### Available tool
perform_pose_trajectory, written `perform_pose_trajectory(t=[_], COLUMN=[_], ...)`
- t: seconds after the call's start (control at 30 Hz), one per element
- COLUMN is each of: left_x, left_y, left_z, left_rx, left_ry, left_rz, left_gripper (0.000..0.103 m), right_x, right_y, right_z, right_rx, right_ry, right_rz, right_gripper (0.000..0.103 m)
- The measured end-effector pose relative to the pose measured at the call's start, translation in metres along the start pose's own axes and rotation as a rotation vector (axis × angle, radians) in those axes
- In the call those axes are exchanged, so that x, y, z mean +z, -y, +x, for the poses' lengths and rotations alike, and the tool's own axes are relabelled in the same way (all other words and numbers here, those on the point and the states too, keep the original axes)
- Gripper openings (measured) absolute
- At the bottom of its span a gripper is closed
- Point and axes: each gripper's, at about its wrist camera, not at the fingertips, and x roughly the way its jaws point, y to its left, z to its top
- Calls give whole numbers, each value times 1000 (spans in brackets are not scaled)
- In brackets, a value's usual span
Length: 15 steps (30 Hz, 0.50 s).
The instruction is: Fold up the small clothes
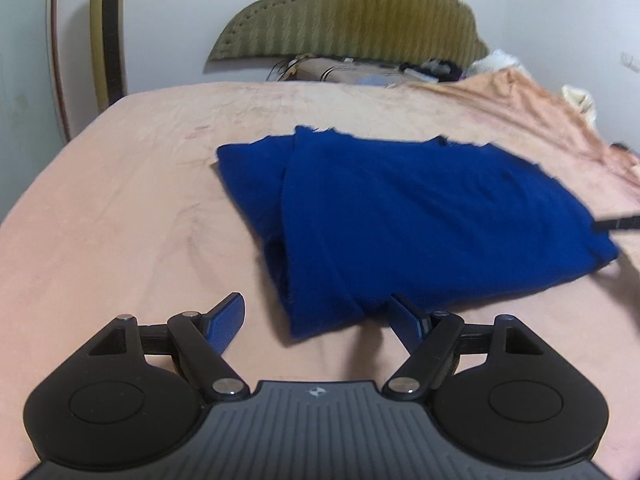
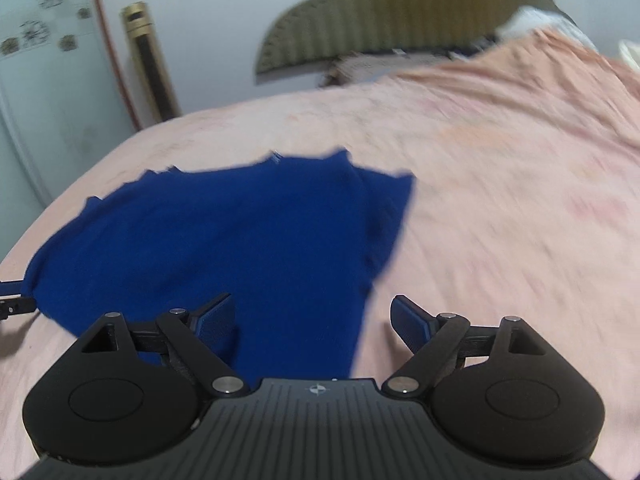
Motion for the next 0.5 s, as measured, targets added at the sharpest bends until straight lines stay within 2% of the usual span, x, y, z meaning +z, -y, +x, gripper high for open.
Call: perform_pose_trajectory(t=[0.03,0.07,0.13,0.17,0.2,0.3,0.4,0.5], left_x=[-1,-2,-3,-4,-5,-6,-8,-13], left_y=[1,4,7,7,8,4,-1,-11], left_z=[0,1,0,1,-1,-9,-18,-12], left_rx=[-13,-27,-48,-53,-55,-40,17,68], left_ry=[0,-3,-13,-18,-21,-7,-16,-66], left_rz=[10,23,38,41,41,45,86,95], left_gripper=[59,53,29,23,12,5,2,2], right_x=[-5,-10,-14,-14,-14,-13,-10,-11], right_y=[2,3,-2,-4,-5,-7,-11,-10], right_z=[1,1,-1,0,0,-7,-15,-12], right_rx=[28,55,47,37,31,-20,-129,-180], right_ry=[-23,-40,-37,-36,-30,6,29,9], right_rz=[19,31,11,2,4,-38,-135,-184], right_gripper=[76,69,38,27,16,6,3,3])
